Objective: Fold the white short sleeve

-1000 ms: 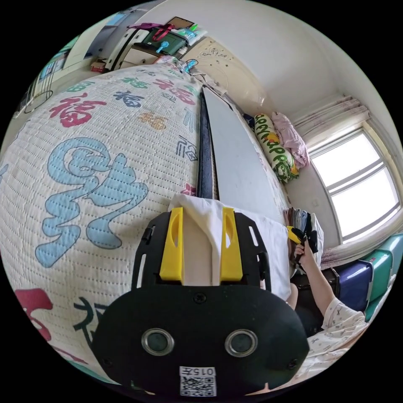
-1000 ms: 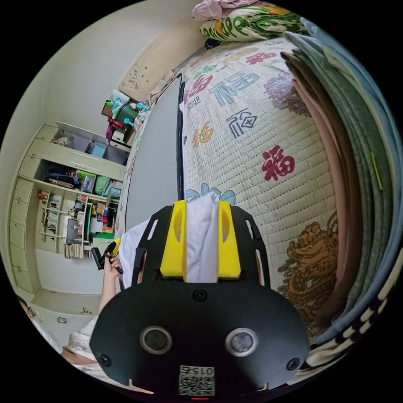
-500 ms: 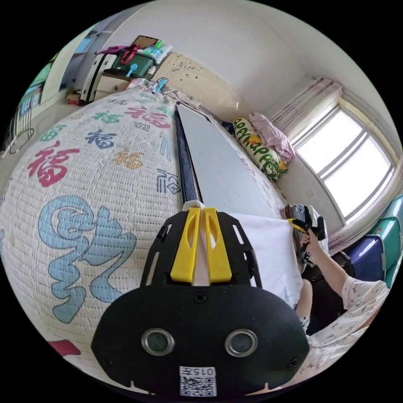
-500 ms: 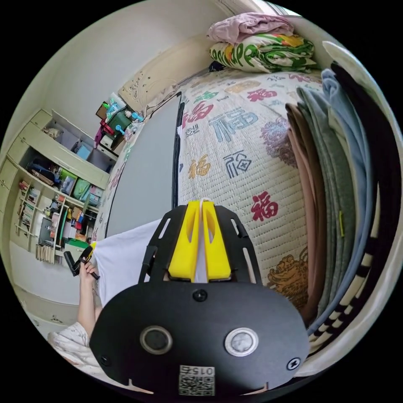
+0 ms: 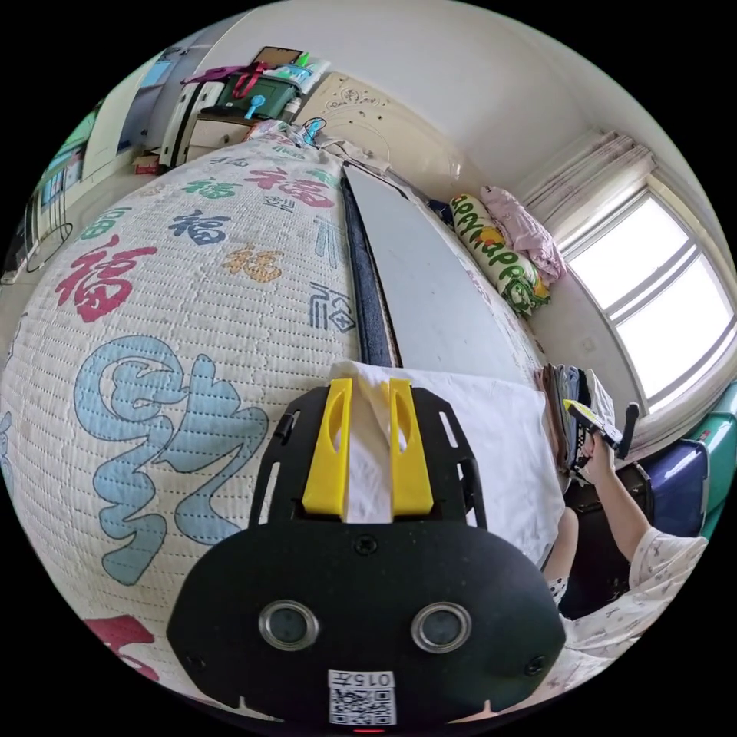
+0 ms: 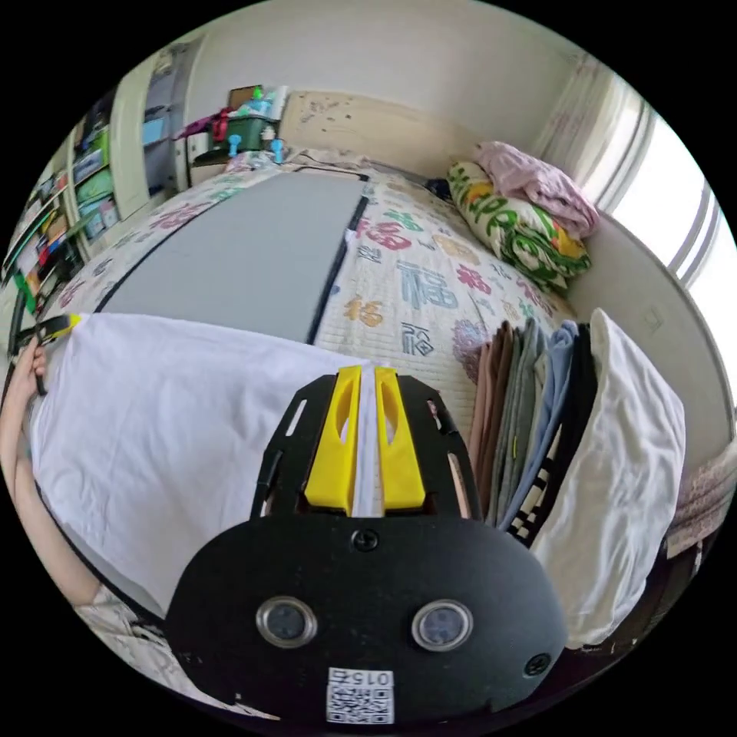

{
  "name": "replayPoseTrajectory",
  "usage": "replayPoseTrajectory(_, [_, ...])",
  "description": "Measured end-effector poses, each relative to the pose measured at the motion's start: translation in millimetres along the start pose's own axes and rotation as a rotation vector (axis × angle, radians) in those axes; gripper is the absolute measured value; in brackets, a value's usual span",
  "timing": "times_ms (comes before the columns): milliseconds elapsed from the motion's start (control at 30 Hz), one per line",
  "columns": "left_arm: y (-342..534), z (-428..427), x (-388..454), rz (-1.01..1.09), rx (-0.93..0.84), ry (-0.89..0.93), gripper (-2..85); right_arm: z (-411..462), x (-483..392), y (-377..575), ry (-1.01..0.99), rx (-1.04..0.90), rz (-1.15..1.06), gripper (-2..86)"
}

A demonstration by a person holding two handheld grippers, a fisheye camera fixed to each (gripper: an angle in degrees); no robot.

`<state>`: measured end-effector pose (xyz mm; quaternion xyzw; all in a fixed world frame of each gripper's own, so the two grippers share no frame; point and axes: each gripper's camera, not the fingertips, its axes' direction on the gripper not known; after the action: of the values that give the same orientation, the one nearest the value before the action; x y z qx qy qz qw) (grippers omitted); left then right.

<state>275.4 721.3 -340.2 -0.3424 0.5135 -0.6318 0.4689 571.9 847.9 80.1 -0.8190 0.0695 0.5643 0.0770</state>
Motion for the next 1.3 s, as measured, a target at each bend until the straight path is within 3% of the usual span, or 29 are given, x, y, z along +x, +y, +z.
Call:
replayPoseTrajectory(100, [-6, -5, -5, -0.024, 0.004, 0.038, 7.7, -33, -57, 50, -0.175, 0.099, -0.19, 3.9])
replayPoseTrajectory(233, [-18, -15, -10, -0.062, 0.032, 0.081, 7.7, -69, -153, 134, -0.614, 0.159, -0.491, 4.7])
replayPoseTrajectory(433, [-42, -22, 2, -0.052, 0.013, 0.024, 6.6, -55, -244, 225, -0.931, 0.053, -0.606, 7.9])
replayPoseTrajectory(567, [-66, -33, 17, -0.006, -0.012, -0.002, 2.5, -44, -280, 288, -0.721, -0.015, -0.81, 9.5])
replayPoseTrajectory(700, [-89, -48, 30, 0.028, -0.016, -0.013, 1.1, -41, -265, 319, -0.645, -0.001, -0.778, 8.6])
replayPoseTrajectory(967, [-142, -83, 56, 0.049, -0.001, -0.034, -0.2, -46, -226, 346, -0.727, -0.092, -0.701, 1.0])
replayPoseTrajectory(1067, [-165, -93, 82, 0.109, -0.003, -0.143, -0.3, -59, -215, 343, -0.787, -0.102, -0.679, 0.4])
replayPoseTrajectory(1300, [-222, -115, 118, 0.125, -0.045, -0.205, 0.6, -86, -210, 345, -0.76, -0.158, -0.615, 1.1])
